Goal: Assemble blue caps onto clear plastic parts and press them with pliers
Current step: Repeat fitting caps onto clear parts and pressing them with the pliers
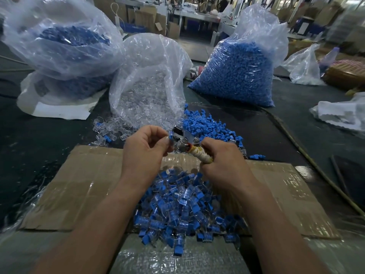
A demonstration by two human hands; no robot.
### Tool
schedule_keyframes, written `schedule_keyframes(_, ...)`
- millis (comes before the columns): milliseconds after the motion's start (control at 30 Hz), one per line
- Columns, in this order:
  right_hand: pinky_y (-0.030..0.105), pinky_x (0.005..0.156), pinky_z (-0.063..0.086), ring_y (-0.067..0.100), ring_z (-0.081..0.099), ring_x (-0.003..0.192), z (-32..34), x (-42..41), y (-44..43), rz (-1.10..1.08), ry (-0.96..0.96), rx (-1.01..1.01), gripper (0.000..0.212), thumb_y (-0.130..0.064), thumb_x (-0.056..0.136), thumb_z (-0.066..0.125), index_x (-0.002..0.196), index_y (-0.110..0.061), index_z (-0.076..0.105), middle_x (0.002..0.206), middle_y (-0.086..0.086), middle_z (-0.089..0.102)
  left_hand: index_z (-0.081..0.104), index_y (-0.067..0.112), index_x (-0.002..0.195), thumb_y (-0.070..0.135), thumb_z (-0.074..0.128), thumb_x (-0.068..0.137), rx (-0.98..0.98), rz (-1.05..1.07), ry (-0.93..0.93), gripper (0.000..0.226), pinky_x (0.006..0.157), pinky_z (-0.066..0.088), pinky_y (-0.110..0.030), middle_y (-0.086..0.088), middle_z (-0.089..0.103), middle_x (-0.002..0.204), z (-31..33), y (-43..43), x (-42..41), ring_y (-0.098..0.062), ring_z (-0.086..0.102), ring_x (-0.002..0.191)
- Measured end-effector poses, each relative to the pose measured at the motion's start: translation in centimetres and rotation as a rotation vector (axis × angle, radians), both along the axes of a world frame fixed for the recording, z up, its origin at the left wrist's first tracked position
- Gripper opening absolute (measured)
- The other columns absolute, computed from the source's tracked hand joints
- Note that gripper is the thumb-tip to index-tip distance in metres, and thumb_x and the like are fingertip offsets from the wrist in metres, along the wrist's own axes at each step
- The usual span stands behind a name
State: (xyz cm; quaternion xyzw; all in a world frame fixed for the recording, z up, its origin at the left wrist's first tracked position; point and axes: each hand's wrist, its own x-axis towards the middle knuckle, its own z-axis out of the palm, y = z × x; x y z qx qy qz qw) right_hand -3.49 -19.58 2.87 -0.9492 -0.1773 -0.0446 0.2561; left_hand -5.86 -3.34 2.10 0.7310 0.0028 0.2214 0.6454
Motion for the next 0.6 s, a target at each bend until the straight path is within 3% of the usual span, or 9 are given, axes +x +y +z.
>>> schedule_keyframes(167,0.028,0.064,0.040,0.011,0.050,0.077,0.1,0.3,-0.5,-0.003,0.027,-0.009,0.022,-0.015,0.071,0.068,0.087,-0.026,0.058,0.082,-0.008,0.056,0.059,0.019,0.072,-0.005,0.059,0.083,-0.001,-0.010,0.059,0.026,0.054,0.049,-0.010,0.004,0.063,0.063,0.0,0.3,0.0,0.002,0.060,0.053)
schedule_keyframes(300,0.028,0.065,0.044,0.010,0.053,0.078,0.5,0.7,-1.9,-0.046,0.067,-0.097,0.025,-0.017,0.072,0.069,0.096,-0.024,0.064,0.085,-0.008,0.060,0.062,0.015,0.071,-0.003,0.062,0.080,-0.054,-0.143,0.192,0.021,0.052,0.050,-0.014,0.004,0.066,0.058,0.4,1.4,0.2,-0.003,0.062,0.055)
schedule_keyframes(433,0.027,0.065,0.040,0.005,0.047,0.073,0.6,1.1,-2.9,-0.074,0.188,-0.172,0.041,-0.018,0.068,0.073,0.108,-0.024,0.064,0.081,-0.013,0.052,0.068,0.017,0.062,0.007,0.069,0.067,-0.073,-0.283,0.352,0.011,0.043,0.045,-0.017,0.002,0.066,0.057,0.7,2.2,0.2,-0.005,0.056,0.046)
schedule_keyframes(600,0.026,0.071,0.036,0.007,0.046,0.083,0.4,1.1,-3.1,-0.083,0.284,-0.170,0.064,-0.037,0.061,0.083,0.118,-0.022,0.058,0.084,-0.018,0.046,0.073,0.015,0.063,0.010,0.068,0.056,-0.135,-0.547,0.452,0.009,0.034,0.036,-0.012,-0.006,0.068,0.061,1.5,2.9,-0.3,-0.004,0.050,0.037)
